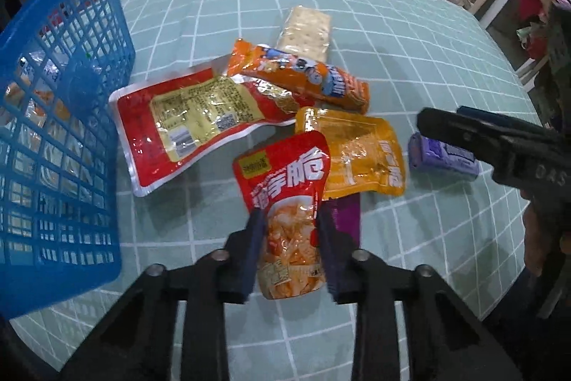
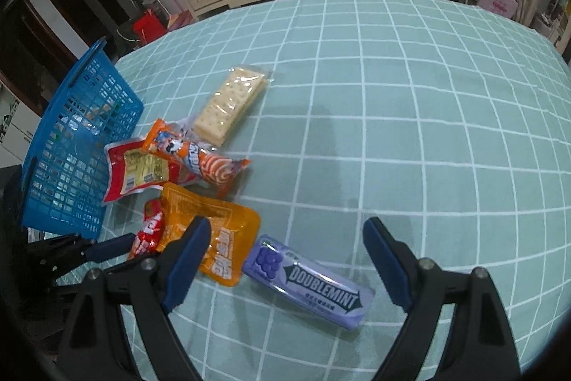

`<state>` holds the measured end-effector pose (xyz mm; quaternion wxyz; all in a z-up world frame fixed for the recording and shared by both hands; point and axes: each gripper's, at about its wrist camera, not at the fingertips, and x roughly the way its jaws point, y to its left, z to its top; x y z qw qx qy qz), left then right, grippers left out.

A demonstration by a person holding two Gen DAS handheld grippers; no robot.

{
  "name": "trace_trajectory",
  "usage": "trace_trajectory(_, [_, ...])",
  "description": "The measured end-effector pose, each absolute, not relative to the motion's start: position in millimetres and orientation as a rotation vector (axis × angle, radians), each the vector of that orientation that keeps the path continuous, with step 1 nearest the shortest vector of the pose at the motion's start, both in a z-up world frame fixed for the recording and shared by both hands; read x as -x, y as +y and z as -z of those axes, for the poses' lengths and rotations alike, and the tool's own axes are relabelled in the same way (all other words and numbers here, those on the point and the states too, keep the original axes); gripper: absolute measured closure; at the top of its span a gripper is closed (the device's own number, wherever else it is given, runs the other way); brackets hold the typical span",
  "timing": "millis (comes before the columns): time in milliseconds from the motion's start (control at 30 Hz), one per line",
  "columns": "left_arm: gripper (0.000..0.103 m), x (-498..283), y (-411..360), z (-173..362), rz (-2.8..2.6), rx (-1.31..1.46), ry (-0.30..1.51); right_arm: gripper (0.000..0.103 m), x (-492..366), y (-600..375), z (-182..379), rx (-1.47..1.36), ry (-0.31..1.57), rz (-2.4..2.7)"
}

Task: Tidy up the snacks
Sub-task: 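Grasp the red spicy strip pack with the left tool while the right tool grasps the orange pouch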

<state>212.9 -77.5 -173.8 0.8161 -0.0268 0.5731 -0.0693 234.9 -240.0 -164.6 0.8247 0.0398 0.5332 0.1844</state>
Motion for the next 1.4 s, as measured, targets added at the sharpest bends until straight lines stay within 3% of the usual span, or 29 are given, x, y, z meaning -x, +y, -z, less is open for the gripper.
trace_trajectory(367, [0.081,-178.9,-72.0,142.4,0.085,0.025,1.104,0.013,-223.8,-207.5,158.2,0.101,1.134,-0.567])
trace_trajectory(733, [0.081,-166.5,-60.9,150.2,0.064,0.032,1.095,0.013,-192.7,-155.7,180.9,0.566,1.023,-0.730])
trace_trajectory(1100, [0.081,-171.1,-52.2,146.0,0.064,0.057,1.092,0.008,-225.2,-154.2,186.0,0.522,1.039,-0.863])
trace_trajectory(1200, [0.081,-170.4,-52.2,147.1,0.063,0.058,1.098,0.019,-226.1,-152.4,183.3,0.519,1.014,-0.870])
trace_trajectory(1267, [0.081,-170.2,-51.2,148.2,0.058,0.063,1.099,0.040,-221.4,-152.9,179.4,0.527,0.981,-0.887])
trace_trajectory(1400, [0.081,-168.9,-48.0,149.9,0.053,0.089,1.093,0.049,-213.6,-160.4,173.6,0.516,0.992,-0.908])
